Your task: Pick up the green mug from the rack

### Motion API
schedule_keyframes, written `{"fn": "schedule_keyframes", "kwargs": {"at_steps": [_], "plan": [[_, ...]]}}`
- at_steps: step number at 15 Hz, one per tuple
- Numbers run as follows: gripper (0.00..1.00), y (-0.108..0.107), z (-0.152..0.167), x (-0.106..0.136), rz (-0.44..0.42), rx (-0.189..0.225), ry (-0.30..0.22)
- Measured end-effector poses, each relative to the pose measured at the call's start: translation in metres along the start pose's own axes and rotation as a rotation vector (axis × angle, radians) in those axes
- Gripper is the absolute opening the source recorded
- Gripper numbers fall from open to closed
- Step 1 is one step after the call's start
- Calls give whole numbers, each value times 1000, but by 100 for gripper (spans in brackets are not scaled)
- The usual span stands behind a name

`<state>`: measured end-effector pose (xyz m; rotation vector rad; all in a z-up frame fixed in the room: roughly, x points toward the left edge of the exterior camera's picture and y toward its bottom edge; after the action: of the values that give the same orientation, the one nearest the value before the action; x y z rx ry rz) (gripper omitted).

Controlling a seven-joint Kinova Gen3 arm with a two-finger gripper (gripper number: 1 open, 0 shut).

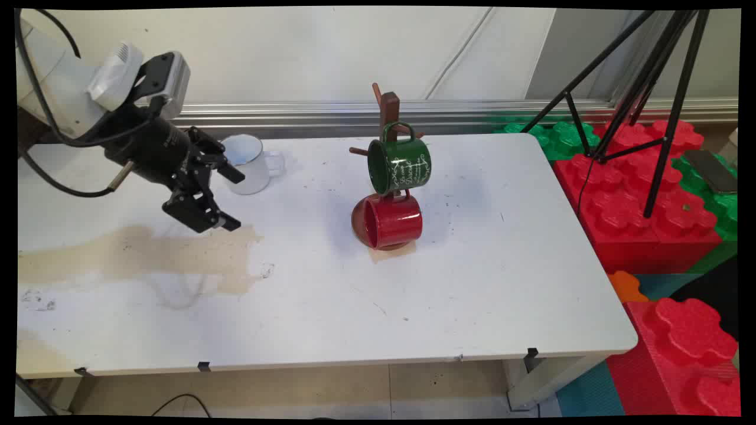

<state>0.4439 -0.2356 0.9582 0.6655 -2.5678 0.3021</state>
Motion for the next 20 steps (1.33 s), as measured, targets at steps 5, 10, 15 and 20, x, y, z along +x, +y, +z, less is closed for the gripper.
{"fn": "schedule_keyframes", "kwargs": {"at_steps": [5, 10, 15, 20], "plan": [[100, -1, 1, 13, -12, 18, 30], [100, -1, 7, 34, -42, 36, 73], [100, 5, 17, 53, -84, 39, 125], [100, 11, 27, 69, -120, 51, 173]]}}
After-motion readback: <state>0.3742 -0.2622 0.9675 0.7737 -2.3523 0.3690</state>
